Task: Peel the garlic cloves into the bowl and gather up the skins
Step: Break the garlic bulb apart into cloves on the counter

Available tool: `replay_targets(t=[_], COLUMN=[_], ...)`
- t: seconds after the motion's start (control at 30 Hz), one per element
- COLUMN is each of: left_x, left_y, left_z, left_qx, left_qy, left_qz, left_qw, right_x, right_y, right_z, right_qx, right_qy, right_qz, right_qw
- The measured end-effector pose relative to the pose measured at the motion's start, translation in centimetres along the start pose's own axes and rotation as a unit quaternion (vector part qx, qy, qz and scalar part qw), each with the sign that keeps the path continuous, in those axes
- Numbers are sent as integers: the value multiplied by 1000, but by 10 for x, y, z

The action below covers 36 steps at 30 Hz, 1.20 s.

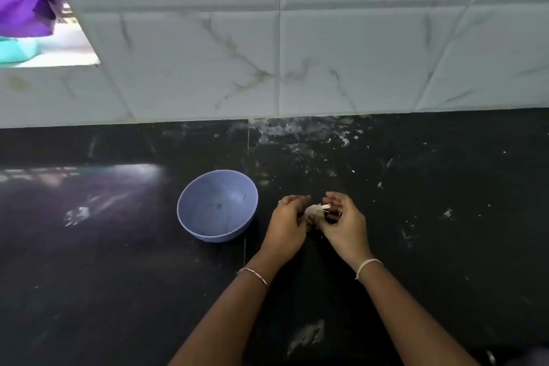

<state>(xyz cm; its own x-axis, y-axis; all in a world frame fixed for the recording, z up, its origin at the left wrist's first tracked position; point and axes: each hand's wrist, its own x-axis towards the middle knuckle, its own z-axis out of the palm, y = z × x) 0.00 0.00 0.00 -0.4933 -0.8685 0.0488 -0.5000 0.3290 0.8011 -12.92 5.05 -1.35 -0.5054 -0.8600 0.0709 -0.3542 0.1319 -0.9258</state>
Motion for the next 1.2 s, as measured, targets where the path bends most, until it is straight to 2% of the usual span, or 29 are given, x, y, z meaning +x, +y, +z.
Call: replay_targets(t=[0.13,0.43,0.8,0.9,1.1,1.2], left_x=[5,11,9,7,-4,-8], left_y=[-13,-31,-31,-30,-29,-29], left_z=[4,10,-2,0,6,10], left_qx=[-25,-144,-35,-52,-102,-102], left_qy=[6,21,5,18,63,86], left_qz=[2,-2,39,29,3,6], left_qw=[1000,989,999,998,993,991], right_x=[5,3,7,4,-2,-5], right_y=[6,15,23,25,23,21], right_z=[1,-1,-1,-2,-7,-6], right_qx=[34,99,58,58,64,46], right_qy=[2,-12,-42,-43,-103,-93], right_qz=[22,-4,-86,-86,-77,-88], right_qw=[999,995,994,994,990,991])
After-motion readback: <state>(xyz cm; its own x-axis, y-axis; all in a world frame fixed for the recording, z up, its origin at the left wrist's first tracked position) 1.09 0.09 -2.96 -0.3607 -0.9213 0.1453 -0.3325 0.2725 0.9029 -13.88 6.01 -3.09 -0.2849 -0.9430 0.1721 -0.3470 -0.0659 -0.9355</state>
